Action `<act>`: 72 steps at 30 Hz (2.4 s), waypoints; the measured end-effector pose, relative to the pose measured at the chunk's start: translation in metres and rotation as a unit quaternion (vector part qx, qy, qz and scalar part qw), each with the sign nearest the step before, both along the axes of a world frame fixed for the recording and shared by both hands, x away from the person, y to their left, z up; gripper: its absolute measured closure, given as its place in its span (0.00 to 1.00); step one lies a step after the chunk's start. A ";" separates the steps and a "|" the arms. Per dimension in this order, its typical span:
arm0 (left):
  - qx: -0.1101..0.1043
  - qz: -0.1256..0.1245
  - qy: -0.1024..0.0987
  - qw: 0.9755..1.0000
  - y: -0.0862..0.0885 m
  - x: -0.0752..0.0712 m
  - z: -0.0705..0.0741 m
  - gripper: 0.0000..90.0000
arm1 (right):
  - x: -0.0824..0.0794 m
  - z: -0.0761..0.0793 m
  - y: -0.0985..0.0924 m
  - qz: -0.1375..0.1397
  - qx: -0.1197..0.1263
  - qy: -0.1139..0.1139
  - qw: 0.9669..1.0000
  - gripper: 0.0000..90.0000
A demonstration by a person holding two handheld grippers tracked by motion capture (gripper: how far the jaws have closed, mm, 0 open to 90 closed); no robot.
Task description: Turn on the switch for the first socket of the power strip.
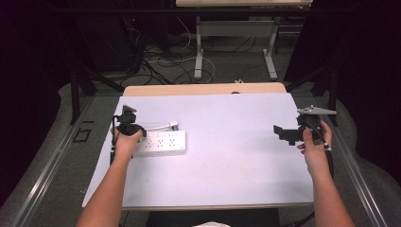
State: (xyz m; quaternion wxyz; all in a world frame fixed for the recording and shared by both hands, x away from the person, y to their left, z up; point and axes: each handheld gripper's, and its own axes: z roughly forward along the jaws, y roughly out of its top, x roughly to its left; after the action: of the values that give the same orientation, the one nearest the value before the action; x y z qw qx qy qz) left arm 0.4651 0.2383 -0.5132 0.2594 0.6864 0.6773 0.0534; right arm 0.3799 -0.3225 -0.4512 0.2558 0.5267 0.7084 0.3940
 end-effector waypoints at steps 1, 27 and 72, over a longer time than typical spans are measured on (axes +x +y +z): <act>0.000 0.000 0.000 1.000 0.000 0.000 0.000 0.99 | 0.000 0.000 0.000 0.000 0.000 0.000 1.000 0.00; 0.010 -0.003 -0.003 1.000 -0.003 0.001 0.000 0.98 | 0.001 -0.001 0.002 0.002 0.000 0.002 1.000 0.00; 0.018 -0.005 -0.044 0.999 -0.003 -0.007 -0.007 1.00 | 0.001 -0.002 0.002 -0.001 -0.002 0.000 1.000 0.00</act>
State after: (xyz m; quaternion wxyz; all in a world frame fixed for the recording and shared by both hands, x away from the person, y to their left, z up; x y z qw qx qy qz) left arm 0.4579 0.2352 -0.5201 0.2764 0.6914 0.6608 0.0943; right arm 0.3811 -0.3204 -0.4534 0.2574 0.5272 0.7085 0.3922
